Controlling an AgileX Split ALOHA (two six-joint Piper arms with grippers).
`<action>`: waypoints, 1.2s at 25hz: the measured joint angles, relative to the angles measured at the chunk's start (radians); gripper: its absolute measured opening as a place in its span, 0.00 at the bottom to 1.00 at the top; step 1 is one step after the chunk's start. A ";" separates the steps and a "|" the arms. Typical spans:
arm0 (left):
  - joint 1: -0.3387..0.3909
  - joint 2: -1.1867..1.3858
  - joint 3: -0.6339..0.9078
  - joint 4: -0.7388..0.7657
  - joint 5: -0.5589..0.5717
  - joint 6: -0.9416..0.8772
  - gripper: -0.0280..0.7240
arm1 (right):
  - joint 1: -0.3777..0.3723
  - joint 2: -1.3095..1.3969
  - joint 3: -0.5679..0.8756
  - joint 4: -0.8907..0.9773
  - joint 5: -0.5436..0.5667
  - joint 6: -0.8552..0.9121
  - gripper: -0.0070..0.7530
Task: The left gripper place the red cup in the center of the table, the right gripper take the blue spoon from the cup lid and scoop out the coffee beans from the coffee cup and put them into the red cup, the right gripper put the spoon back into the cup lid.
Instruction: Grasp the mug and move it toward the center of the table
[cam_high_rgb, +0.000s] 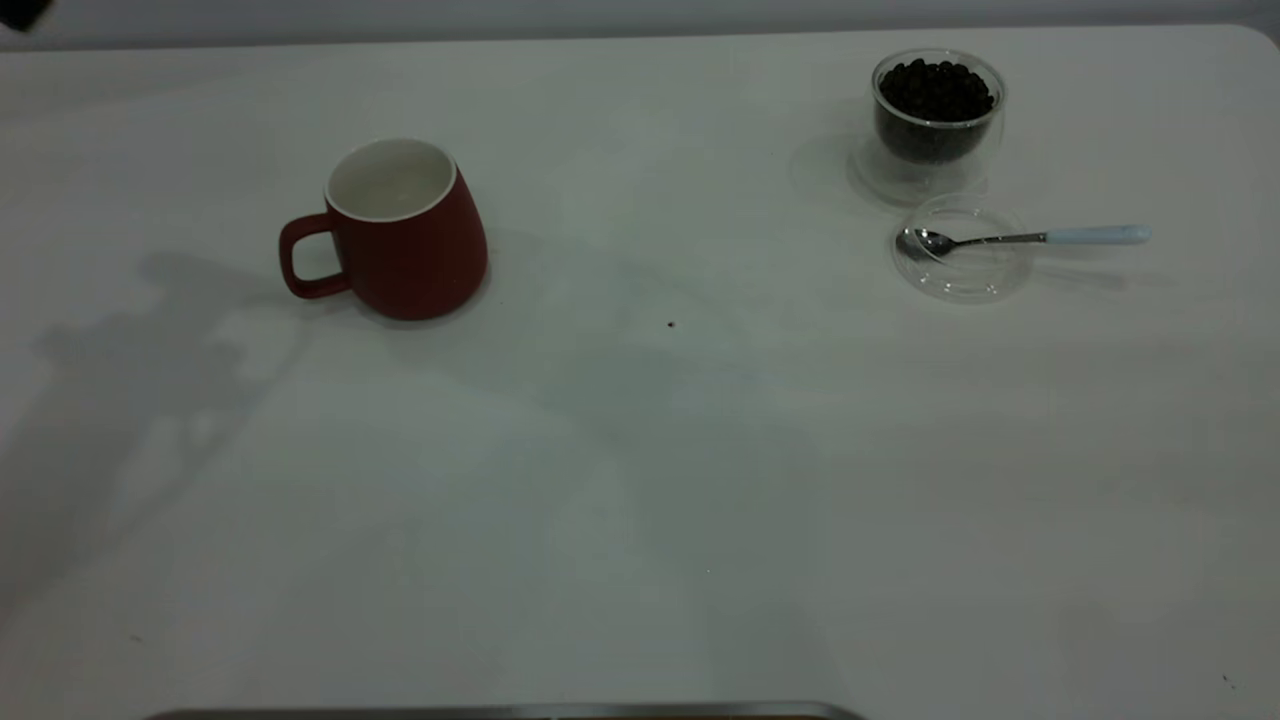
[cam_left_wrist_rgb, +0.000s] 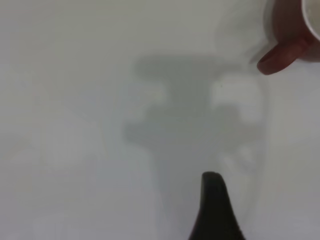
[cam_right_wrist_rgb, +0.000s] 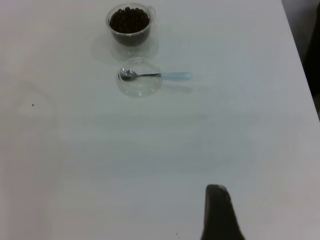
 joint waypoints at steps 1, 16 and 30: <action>0.000 0.038 -0.017 0.000 0.012 0.004 0.82 | 0.000 0.000 0.000 0.000 0.000 0.000 0.70; -0.001 0.548 -0.503 0.032 0.156 0.282 0.82 | 0.000 0.000 0.000 0.000 0.000 0.000 0.70; -0.003 0.639 -0.514 -0.027 0.064 1.008 0.82 | 0.000 0.000 0.000 0.000 0.000 0.000 0.70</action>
